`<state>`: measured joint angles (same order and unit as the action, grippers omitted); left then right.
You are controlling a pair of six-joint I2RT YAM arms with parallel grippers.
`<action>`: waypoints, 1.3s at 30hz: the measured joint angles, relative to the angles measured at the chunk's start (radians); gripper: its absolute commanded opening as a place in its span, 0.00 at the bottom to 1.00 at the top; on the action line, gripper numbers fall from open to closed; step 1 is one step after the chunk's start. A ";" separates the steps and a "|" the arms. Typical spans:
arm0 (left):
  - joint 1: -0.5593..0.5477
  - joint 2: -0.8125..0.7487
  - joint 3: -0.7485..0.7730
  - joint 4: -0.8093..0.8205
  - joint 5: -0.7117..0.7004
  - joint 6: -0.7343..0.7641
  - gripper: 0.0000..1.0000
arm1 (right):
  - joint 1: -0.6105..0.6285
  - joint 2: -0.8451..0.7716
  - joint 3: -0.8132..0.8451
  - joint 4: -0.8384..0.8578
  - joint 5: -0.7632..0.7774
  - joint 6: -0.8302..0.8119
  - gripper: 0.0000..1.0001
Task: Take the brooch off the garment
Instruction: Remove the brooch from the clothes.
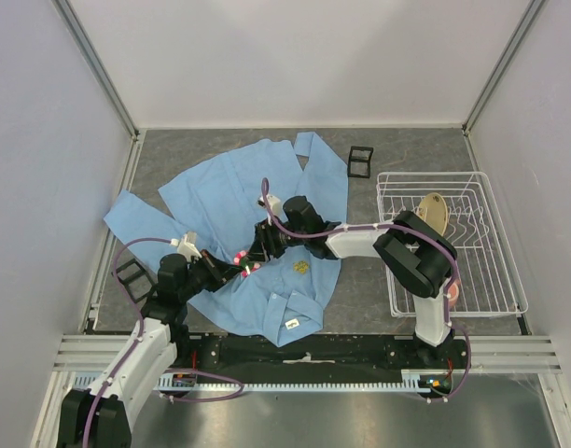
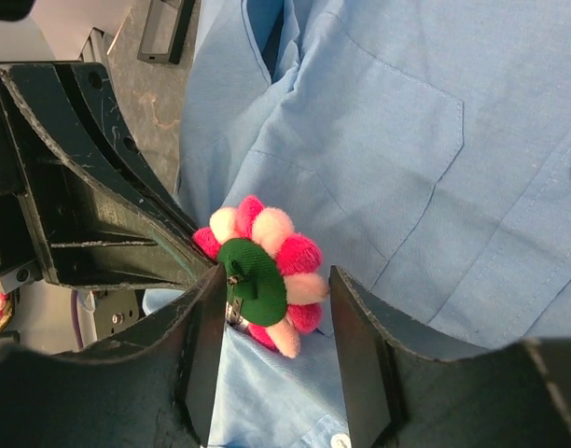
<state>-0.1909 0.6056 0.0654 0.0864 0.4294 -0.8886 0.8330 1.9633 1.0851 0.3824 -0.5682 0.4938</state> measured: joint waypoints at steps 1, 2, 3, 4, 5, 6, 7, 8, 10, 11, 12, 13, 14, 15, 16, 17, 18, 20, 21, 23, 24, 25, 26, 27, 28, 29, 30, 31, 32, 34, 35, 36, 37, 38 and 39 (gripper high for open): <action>0.000 0.000 0.000 0.000 0.000 0.000 0.02 | -0.001 0.000 -0.005 0.008 -0.002 0.001 0.51; 0.000 0.000 0.000 -0.001 0.000 0.000 0.02 | -0.002 0.000 -0.009 0.014 -0.005 0.004 0.50; 0.000 -0.001 0.000 -0.002 0.000 0.000 0.02 | -0.003 0.000 -0.014 0.018 -0.006 0.007 0.50; 0.000 -0.002 -0.001 -0.002 0.000 0.000 0.02 | -0.007 0.000 -0.023 0.025 -0.011 0.009 0.51; 0.000 -0.003 -0.002 -0.002 0.000 0.000 0.02 | -0.011 0.000 -0.030 0.032 -0.015 0.012 0.51; 0.000 -0.004 -0.003 -0.002 0.000 0.000 0.02 | -0.014 0.000 -0.036 0.036 -0.019 0.013 0.51; 0.000 -0.005 -0.004 -0.002 0.000 0.000 0.02 | -0.018 0.000 -0.046 0.045 -0.024 0.015 0.51; 0.000 -0.006 -0.005 -0.002 0.001 0.000 0.02 | -0.019 0.000 -0.052 0.051 -0.029 0.016 0.52; 0.000 -0.007 -0.007 -0.002 0.001 0.000 0.02 | -0.024 0.000 -0.068 0.063 -0.038 0.019 0.50; 0.000 -0.008 -0.007 -0.001 0.001 0.000 0.02 | -0.026 0.000 -0.075 0.070 -0.042 0.021 0.47; 0.000 -0.008 -0.007 -0.001 0.001 0.000 0.02 | -0.026 0.000 -0.080 0.075 -0.046 0.023 0.45; 0.000 -0.008 -0.007 -0.001 0.002 0.000 0.02 | -0.026 0.000 -0.081 0.077 -0.051 0.026 0.44; 0.000 -0.008 -0.007 0.000 0.003 0.000 0.02 | -0.026 0.000 -0.081 0.080 -0.058 0.027 0.44; 0.000 -0.008 -0.007 0.000 0.003 0.000 0.02 | -0.026 0.000 -0.081 0.086 -0.063 0.029 0.45; 0.000 -0.008 -0.007 0.000 0.004 0.000 0.02 | -0.026 0.000 -0.082 0.093 -0.066 0.031 0.52; 0.000 -0.008 -0.007 0.001 0.007 0.000 0.02 | -0.026 0.000 -0.084 0.105 -0.071 0.034 0.56; 0.000 -0.008 -0.007 0.003 0.011 0.000 0.02 | -0.026 -0.002 -0.087 0.116 -0.074 0.034 0.59; 0.000 -0.005 -0.007 0.010 0.018 0.000 0.02 | -0.026 -0.005 -0.094 0.129 -0.080 0.040 0.64; 0.000 -0.003 -0.007 0.015 0.019 0.000 0.02 | -0.026 -0.007 -0.097 0.132 -0.084 0.043 0.64; 0.000 0.001 -0.007 0.024 0.023 0.000 0.02 | -0.026 -0.010 -0.097 0.141 -0.092 0.045 0.65; 0.000 0.002 -0.007 0.029 0.024 0.000 0.02 | -0.026 -0.010 -0.097 0.150 -0.097 0.050 0.65; 0.000 0.003 -0.007 0.033 0.026 -0.001 0.02 | -0.026 -0.010 -0.097 0.156 -0.101 0.055 0.66; 0.000 0.005 -0.007 0.037 0.027 -0.001 0.02 | -0.026 -0.010 -0.097 0.164 -0.107 0.061 0.65; 0.000 0.005 -0.007 0.041 0.027 -0.001 0.02 | -0.026 -0.010 -0.097 0.175 -0.111 0.065 0.63; 0.000 0.005 -0.007 0.044 0.028 -0.001 0.02 | -0.026 -0.010 -0.097 0.187 -0.114 0.072 0.61; 0.000 0.005 -0.007 0.046 0.029 -0.001 0.02 | -0.026 -0.010 -0.097 0.196 -0.117 0.077 0.59; 0.000 0.005 -0.007 0.047 0.030 -0.001 0.02 | -0.026 -0.009 -0.097 0.209 -0.118 0.083 0.56; 0.000 0.005 -0.007 0.049 0.032 -0.001 0.02 | -0.027 -0.006 -0.097 0.221 -0.119 0.090 0.54; 0.000 0.005 -0.007 0.051 0.034 -0.001 0.02 | -0.029 -0.002 -0.097 0.233 -0.121 0.096 0.52; 0.000 0.004 -0.007 0.051 0.037 -0.001 0.02 | -0.031 0.005 -0.097 0.247 -0.127 0.108 0.47; 0.000 0.004 -0.007 0.051 0.038 -0.001 0.02 | -0.033 0.010 -0.097 0.255 -0.132 0.113 0.45; 0.000 0.004 -0.007 0.052 0.040 -0.001 0.02 | -0.036 0.014 -0.097 0.261 -0.135 0.117 0.42; 0.000 0.004 -0.007 0.052 0.041 -0.001 0.02 | -0.038 0.017 -0.097 0.264 -0.137 0.122 0.41; 0.000 0.004 -0.007 0.053 0.043 -0.001 0.02 | -0.039 0.020 -0.097 0.267 -0.138 0.124 0.41; 0.000 0.004 -0.007 0.053 0.044 -0.001 0.02 | -0.039 0.022 -0.097 0.270 -0.139 0.127 0.40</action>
<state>-0.1909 0.6098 0.0586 0.1394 0.4732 -0.8894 0.7937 1.9854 0.9878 0.6525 -0.7074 0.6212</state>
